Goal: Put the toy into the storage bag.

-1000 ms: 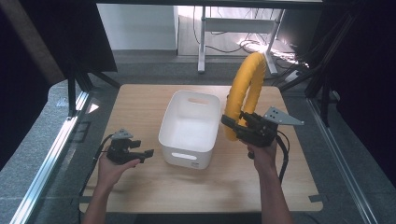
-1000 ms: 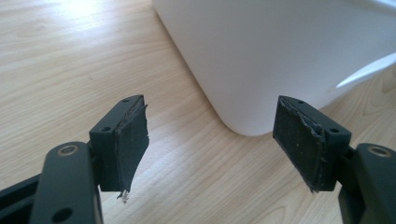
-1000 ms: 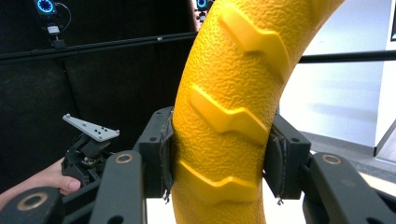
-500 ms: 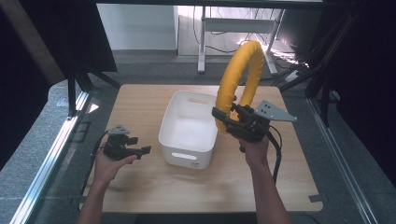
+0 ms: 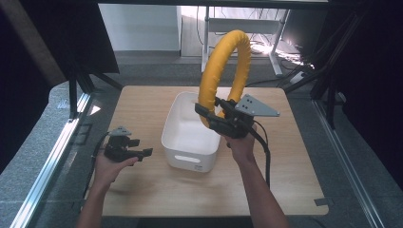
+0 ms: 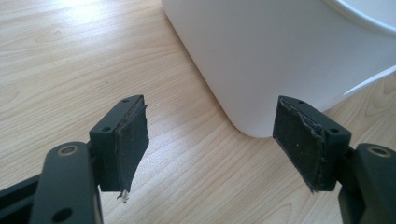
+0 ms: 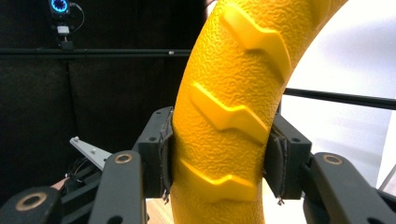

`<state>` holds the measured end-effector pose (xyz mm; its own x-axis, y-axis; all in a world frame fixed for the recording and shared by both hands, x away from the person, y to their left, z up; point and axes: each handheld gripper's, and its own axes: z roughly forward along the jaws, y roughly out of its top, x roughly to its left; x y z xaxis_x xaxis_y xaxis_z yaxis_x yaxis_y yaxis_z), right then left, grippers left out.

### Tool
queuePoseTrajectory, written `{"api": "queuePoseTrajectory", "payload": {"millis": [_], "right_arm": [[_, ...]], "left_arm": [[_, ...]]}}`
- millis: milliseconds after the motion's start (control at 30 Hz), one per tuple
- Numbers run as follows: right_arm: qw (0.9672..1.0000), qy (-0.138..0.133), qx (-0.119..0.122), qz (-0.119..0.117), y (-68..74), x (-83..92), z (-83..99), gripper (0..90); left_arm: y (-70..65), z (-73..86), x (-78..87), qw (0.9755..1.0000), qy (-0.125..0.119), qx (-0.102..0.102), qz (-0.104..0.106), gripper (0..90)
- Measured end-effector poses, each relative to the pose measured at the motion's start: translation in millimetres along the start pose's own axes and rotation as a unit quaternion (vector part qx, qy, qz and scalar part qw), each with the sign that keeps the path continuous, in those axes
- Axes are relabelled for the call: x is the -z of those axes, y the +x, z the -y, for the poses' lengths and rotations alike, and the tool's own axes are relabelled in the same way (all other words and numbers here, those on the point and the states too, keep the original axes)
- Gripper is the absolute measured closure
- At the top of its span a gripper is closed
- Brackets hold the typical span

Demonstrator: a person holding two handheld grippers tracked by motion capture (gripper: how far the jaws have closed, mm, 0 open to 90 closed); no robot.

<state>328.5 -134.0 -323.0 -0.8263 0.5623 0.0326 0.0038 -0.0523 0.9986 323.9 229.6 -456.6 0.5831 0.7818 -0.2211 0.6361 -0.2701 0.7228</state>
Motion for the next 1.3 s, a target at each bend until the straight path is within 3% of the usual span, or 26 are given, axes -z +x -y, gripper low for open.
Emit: {"api": "queuePoseTrajectory", "payload": {"millis": [333,900,1100,1300], "right_arm": [[0.9999,0.012,-0.004,-0.005,6.6,-30.2,10.2,50.1],[0.9999,0.01,-0.008,-0.01,26.3,-54.7,20.9,50.1],[0.9997,0.016,-0.009,-0.014,30.0,-57.9,26.6,50.0],[0.9996,0.019,-0.014,-0.014,30.7,-61.2,33.7,50.0]], "left_arm": [[2.7,-1.0,5.7,1.0,-0.005,0.001,-0.002,26.9],[6.5,-2.4,11.1,1.0,-0.006,0.001,-0.002,26.9],[5.6,-18.1,27.2,0.9996,-0.021,-0.011,-0.013,26.9],[4.1,-47.7,55.5,0.9986,-0.043,-0.027,-0.013,27.6]]}}
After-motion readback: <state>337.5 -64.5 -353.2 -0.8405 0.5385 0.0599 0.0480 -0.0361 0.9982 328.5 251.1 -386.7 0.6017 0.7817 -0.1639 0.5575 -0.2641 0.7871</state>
